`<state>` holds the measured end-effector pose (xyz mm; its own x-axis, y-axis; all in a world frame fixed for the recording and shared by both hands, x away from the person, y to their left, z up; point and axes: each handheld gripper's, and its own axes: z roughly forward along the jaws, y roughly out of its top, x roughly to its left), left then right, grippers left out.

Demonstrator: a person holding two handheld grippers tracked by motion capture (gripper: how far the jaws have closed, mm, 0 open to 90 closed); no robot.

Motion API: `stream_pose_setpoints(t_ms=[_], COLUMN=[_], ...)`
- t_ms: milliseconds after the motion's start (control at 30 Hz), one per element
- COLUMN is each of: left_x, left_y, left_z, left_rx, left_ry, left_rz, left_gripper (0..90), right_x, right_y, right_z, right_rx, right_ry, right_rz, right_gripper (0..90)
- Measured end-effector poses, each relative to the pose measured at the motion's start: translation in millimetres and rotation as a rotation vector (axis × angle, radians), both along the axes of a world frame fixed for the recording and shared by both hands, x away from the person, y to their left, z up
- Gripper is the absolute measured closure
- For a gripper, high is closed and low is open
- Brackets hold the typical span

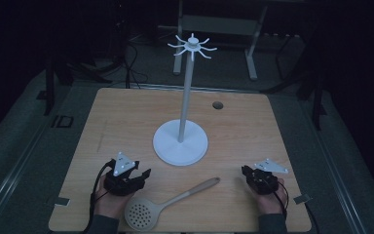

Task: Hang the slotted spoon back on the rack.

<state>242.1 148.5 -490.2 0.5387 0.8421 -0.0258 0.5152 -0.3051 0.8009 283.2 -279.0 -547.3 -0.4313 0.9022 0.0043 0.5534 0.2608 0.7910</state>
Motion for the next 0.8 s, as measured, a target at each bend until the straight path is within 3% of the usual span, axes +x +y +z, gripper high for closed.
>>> stream_pose_setpoints(t_ms=[400,467,800], left_x=[11.4,16.4,28.1], left_y=[-35.1,-45.5,-69.5], left_z=[13.1,17.6,29.9], left_rx=[0.050,0.083,0.149], left_ry=[0.055,0.074,0.139], left_rz=[-0.103,-0.147,-0.222], left_gripper=[50.5,50.5,53.0], right_x=[0.0,0.0,-0.5], right_y=[-5.4,-6.8,-12.7], right_z=[-0.4,-0.6,-0.3], right_rx=[0.006,0.010,0.025], right_ry=[-0.014,-0.012,-0.013], right_rz=[-0.020,-0.026,-0.041], right_gripper=[73.1,71.8,69.9])
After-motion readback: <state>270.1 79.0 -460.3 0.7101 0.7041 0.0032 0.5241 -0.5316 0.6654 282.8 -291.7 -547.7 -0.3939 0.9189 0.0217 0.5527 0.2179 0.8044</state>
